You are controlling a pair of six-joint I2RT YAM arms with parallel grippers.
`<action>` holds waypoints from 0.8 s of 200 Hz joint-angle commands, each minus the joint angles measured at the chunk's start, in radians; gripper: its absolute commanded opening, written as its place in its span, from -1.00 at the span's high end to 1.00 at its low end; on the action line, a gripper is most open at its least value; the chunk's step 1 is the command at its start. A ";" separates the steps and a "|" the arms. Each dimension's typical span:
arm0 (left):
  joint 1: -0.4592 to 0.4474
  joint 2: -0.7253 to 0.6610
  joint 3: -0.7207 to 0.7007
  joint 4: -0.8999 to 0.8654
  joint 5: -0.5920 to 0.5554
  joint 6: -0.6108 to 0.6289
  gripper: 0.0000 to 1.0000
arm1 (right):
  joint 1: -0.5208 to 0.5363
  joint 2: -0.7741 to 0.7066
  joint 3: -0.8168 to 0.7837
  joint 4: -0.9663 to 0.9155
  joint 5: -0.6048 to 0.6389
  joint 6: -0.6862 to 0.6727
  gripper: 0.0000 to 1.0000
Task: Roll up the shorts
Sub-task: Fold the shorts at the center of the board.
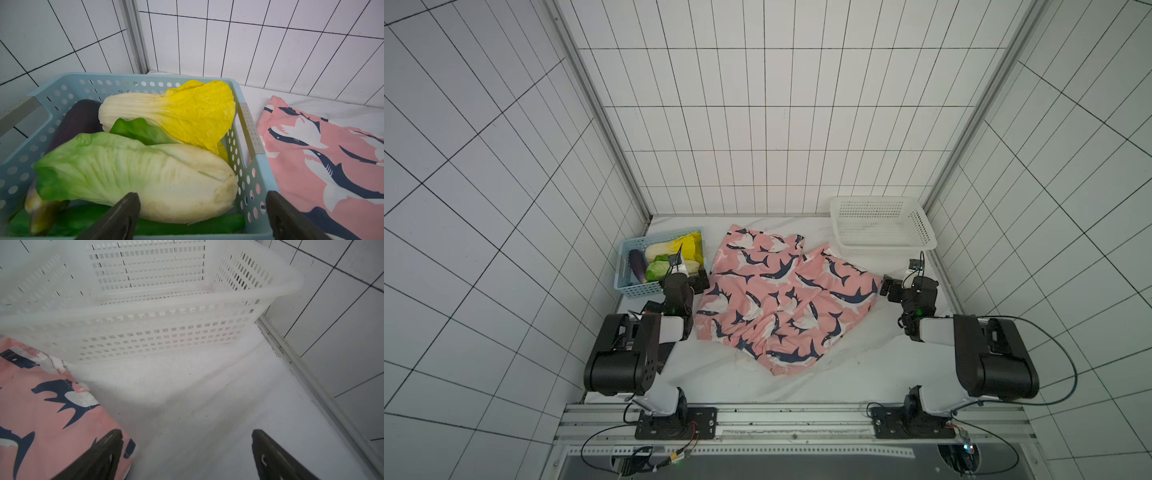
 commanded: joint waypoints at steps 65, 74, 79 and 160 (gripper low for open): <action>0.017 -0.010 0.008 -0.004 0.041 -0.002 -0.96 | -0.014 0.004 0.016 0.015 -0.017 -0.004 -0.98; 0.017 -0.011 0.007 -0.007 0.039 -0.002 -0.96 | -0.013 0.004 0.015 0.015 -0.017 -0.004 -0.98; 0.017 -0.012 0.007 -0.007 0.038 -0.002 -0.96 | -0.013 0.004 0.015 0.015 -0.017 -0.004 -0.98; 0.046 -0.231 0.173 -0.426 -0.253 -0.321 -0.97 | -0.020 -0.219 0.194 -0.401 0.100 0.167 -0.98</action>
